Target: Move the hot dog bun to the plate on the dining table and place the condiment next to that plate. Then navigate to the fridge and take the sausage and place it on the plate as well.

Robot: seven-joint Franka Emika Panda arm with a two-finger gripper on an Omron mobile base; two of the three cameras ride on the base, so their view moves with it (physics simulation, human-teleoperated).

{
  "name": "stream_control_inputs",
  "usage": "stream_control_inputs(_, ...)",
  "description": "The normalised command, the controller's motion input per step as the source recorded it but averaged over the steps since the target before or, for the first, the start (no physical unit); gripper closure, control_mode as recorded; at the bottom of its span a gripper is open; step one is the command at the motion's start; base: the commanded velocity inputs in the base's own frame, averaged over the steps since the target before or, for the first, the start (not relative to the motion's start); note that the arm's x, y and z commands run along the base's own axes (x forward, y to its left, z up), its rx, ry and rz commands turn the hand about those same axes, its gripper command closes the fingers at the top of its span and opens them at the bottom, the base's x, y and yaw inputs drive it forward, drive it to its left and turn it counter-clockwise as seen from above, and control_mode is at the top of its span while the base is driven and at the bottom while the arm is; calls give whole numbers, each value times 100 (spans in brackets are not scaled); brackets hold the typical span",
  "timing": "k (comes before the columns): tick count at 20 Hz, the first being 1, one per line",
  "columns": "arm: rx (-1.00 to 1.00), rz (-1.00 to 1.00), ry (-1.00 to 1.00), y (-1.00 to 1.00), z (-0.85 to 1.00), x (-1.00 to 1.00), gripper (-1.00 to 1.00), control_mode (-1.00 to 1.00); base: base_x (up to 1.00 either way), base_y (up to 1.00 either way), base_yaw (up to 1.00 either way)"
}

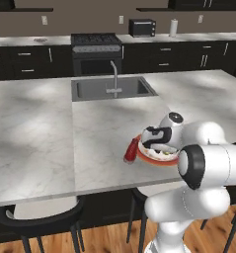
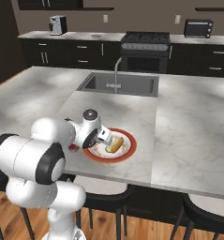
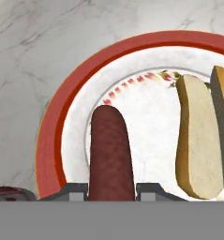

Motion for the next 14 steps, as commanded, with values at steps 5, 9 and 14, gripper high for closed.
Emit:
stream_control_inputs(5, 0, 0, 0, -1, -30, 26, 100, -100, 0, 0, 0)
stream_control_inputs(9, 0, 0, -2, -8, -22, 1, -100, -100, 0, 0, 0)
stream_control_inputs(14, 0, 0, -13, -12, 1, 0, -100, -100, 0, 0, 0)
